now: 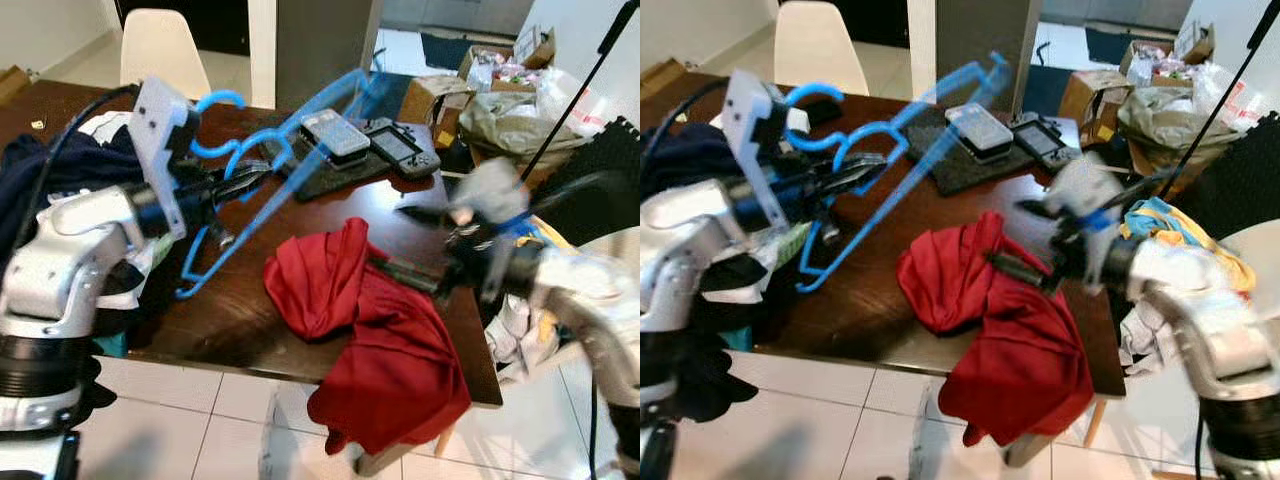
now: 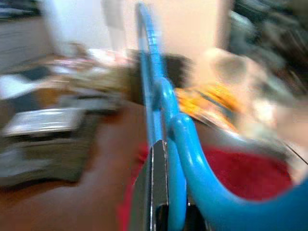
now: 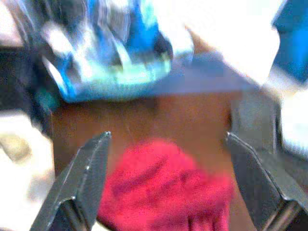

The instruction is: Hang hanger

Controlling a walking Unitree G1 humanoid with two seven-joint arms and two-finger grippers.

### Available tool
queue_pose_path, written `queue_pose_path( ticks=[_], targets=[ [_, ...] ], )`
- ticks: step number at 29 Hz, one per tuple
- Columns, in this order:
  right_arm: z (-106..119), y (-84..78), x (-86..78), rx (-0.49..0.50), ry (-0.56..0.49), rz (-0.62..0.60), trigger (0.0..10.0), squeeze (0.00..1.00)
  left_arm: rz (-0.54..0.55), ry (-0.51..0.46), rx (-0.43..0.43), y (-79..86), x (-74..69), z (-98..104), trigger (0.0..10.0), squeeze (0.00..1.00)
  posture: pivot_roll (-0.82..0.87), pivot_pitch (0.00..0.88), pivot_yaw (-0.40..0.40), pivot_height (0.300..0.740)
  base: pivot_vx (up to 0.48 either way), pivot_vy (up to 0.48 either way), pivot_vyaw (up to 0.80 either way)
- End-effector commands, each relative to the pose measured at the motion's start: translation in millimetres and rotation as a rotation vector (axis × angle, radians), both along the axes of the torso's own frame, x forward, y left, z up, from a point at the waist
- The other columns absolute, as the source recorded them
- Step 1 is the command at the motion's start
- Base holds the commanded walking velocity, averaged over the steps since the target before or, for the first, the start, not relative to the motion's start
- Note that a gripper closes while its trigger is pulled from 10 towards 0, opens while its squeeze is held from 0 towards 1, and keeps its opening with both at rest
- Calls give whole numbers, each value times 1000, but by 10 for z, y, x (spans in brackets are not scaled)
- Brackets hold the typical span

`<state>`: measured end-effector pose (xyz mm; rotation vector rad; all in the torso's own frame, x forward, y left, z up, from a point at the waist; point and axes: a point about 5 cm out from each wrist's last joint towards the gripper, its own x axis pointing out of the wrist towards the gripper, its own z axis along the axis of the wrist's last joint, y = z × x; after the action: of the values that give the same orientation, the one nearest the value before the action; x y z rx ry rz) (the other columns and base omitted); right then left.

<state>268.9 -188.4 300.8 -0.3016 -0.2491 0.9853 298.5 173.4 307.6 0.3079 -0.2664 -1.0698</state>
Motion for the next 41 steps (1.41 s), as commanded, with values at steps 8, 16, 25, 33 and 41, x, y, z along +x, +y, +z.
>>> queue_pose_path(
  ticks=[8,16,25,33,41],
  targets=[
    [291,7,-424,-121,-34,324,10000,0,-375,18,270,-130,-308,-51,10000,0,59,140,-31,740,0,0,0],
    [127,314,-497,-364,10,400,10000,0,-495,37,340,-252,-343,-129,10000,0,49,128,-17,740,0,0,0],
    [-65,686,-332,-397,75,371,10000,0,-461,66,480,-433,-178,-420,10000,0,48,126,-1,740,0,0,0],
    [-300,801,-161,-457,157,237,10000,0,-402,69,507,-566,-89,-564,10000,0,42,129,3,740,0,0,0],
    [-411,917,-89,-457,192,177,5255,0,-399,32,469,-630,-86,-495,10000,0,38,134,2,740,0,0,0]
  ],
)
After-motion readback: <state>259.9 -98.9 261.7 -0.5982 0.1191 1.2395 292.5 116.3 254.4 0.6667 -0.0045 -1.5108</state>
